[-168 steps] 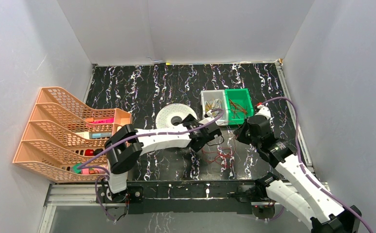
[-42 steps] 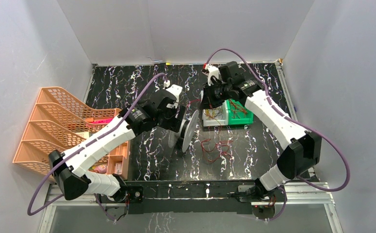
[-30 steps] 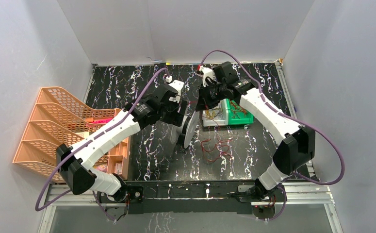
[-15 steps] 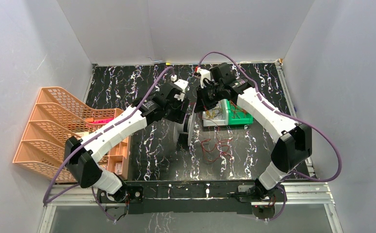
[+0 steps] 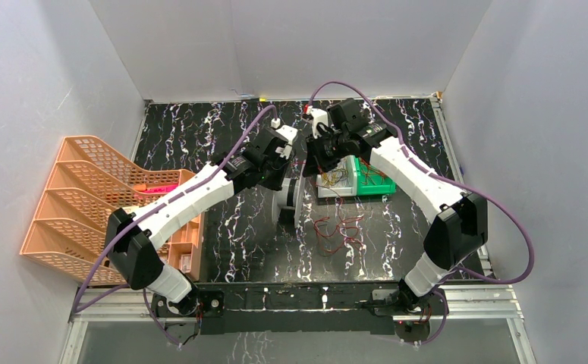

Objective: Wrap the cables

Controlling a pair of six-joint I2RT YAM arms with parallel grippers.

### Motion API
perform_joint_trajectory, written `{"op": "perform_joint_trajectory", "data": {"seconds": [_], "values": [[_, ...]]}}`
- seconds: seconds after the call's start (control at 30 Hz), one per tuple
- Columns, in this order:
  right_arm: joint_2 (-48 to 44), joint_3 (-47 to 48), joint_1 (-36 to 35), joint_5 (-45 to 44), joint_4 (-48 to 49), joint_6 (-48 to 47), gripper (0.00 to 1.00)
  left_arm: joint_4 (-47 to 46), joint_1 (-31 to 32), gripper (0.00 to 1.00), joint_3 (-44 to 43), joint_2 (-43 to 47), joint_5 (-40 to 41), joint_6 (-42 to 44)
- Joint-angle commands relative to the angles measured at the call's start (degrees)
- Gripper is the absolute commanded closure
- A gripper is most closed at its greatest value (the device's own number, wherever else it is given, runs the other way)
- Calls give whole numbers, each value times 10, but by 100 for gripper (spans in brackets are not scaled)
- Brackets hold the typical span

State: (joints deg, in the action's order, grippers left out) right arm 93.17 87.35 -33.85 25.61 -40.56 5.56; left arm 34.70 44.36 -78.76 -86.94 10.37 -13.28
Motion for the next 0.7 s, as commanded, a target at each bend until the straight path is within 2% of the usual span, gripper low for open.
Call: {"op": "perform_joint_trajectory", "data": {"seconds": [0.0,0.1,0.3,0.53,0.67], "values": [[3,20,-6,14,11,-10,100,-6,-2,81,2,3,-12,4],[2,19,-7,14,13,-8,100,-8,-2,85,4,1,-18,5],[-1,17,-11,17,16,-2,100,-8,-2,100,4,3,-22,17],[-19,1,-12,8,33,15,100,-9,-2,100,9,24,-17,30],[-32,-8,-12,-17,37,21,89,-1,-2,100,9,39,-26,36]]}}
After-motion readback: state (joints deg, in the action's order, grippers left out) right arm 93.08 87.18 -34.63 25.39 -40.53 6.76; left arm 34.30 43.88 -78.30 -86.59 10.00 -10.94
